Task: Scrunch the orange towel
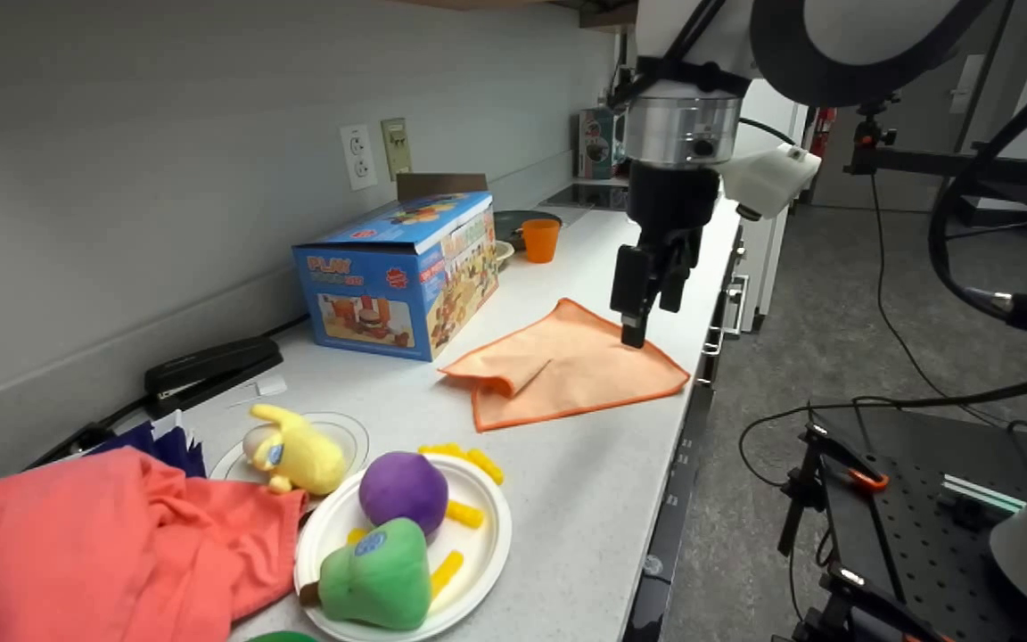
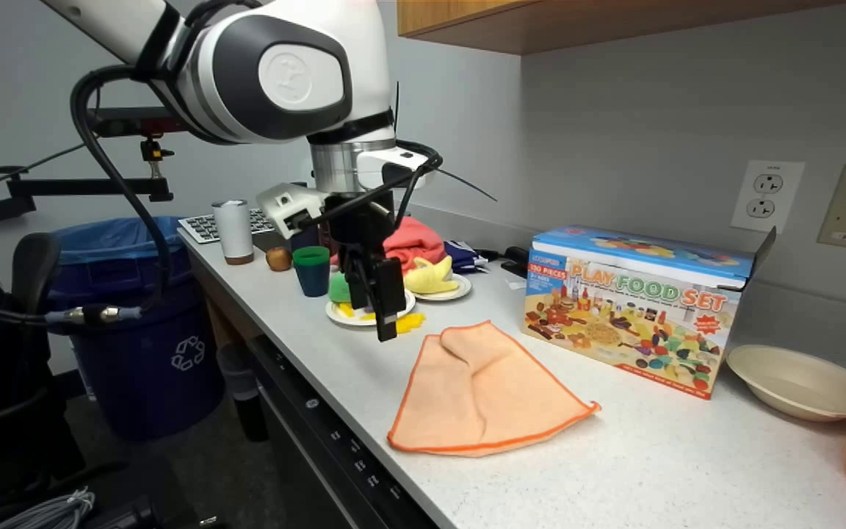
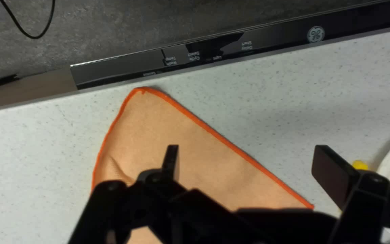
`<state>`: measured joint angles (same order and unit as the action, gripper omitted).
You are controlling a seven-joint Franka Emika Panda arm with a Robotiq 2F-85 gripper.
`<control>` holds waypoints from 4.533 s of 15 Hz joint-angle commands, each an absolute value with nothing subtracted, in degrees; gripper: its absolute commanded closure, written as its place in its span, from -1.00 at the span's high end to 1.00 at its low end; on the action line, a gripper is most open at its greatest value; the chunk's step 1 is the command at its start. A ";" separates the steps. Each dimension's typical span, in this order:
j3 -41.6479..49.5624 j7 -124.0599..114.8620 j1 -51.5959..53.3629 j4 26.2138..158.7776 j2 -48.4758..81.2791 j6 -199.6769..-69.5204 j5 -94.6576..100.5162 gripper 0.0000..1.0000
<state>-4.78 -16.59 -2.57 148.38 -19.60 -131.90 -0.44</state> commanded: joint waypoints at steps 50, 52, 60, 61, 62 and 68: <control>-9.04 -49.90 -10.88 143.60 -20.33 -137.38 33.78 -0.97; -9.30 -52.40 -11.55 142.59 -20.72 -139.43 37.61 -0.97; -8.76 -54.80 -9.79 139.13 -20.79 -145.51 39.88 -0.97; -8.71 -53.91 -9.23 138.62 -20.77 -146.40 39.01 -0.97; -8.59 -53.05 -8.45 138.24 -20.70 -147.17 37.73 -0.97; -8.27 -50.21 -4.91 137.91 -20.64 -149.59 31.35 -0.97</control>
